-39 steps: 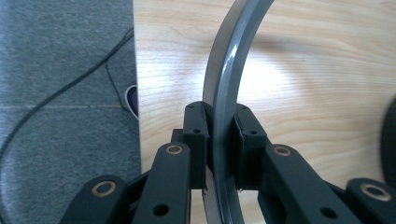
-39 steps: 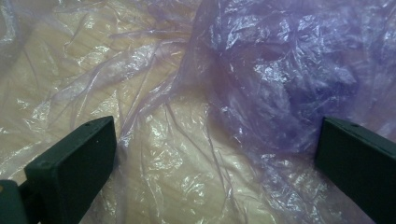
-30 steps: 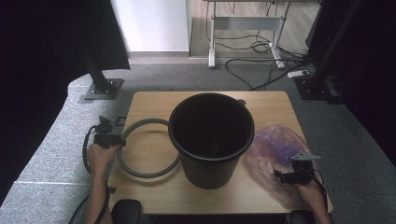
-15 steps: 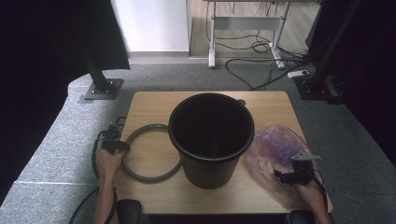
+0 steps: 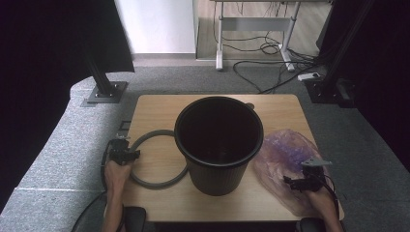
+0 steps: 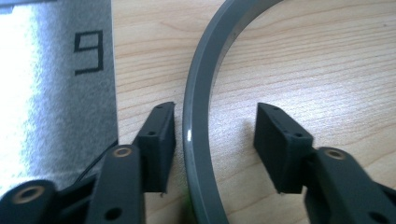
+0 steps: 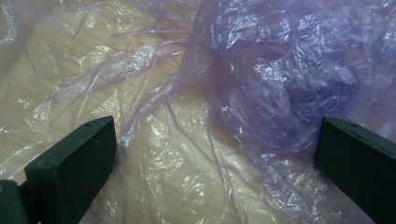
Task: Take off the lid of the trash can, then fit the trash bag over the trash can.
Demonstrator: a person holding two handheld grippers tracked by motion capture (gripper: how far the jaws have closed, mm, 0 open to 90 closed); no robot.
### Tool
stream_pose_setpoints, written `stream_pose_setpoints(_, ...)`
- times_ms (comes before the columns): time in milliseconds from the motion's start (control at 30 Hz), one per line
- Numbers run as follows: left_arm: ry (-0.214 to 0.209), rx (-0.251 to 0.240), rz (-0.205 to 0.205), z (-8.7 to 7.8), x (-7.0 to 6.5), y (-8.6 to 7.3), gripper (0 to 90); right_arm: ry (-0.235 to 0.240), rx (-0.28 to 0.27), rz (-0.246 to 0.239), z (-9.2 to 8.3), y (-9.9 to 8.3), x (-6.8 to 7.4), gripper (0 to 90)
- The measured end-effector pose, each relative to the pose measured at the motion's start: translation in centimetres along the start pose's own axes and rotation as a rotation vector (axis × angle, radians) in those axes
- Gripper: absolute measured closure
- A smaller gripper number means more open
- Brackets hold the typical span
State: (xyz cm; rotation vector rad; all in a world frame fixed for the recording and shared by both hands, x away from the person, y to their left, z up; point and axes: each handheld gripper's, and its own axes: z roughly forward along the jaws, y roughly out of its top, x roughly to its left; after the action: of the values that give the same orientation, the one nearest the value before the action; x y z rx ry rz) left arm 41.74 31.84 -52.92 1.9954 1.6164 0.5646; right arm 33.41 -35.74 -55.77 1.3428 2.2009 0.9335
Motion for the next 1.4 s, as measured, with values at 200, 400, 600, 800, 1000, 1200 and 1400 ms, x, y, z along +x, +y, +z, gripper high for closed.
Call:
stream_pose_setpoints(200,-0.031,-0.086,0.042,0.5,-0.1,-1.1,26.6,0.000,0.000,-0.002,0.0,0.0,0.0,0.0)
stream_pose_setpoints(400,-0.047,-0.134,0.061,0.9,-0.3,-1.7,15.0,0.002,0.000,-0.004,0.0,0.0,0.1,0.0)
stream_pose_setpoints(600,-0.036,-0.131,0.050,0.9,-0.3,-1.7,13.5,0.004,0.001,-0.005,0.0,0.0,0.1,0.0)
stream_pose_setpoints(800,-0.033,-0.129,0.048,0.9,-0.3,-1.7,12.6,0.007,-0.001,-0.006,-0.1,0.0,0.1,0.0)
stream_pose_setpoints(1000,-0.029,-0.129,0.043,0.9,-0.4,-1.7,12.6,0.011,-0.002,-0.006,-0.7,0.5,0.6,0.0)
stream_pose_setpoints(1200,-0.018,-0.130,0.031,0.8,-0.6,-1.8,12.9,0.009,-0.011,-0.022,-2.4,2.4,1.1,0.0)
stream_pose_setpoints(1400,-0.014,-0.130,0.025,0.8,-0.6,-1.8,12.8,-0.002,-0.016,-0.035,-3.7,5.4,0.6,0.0)
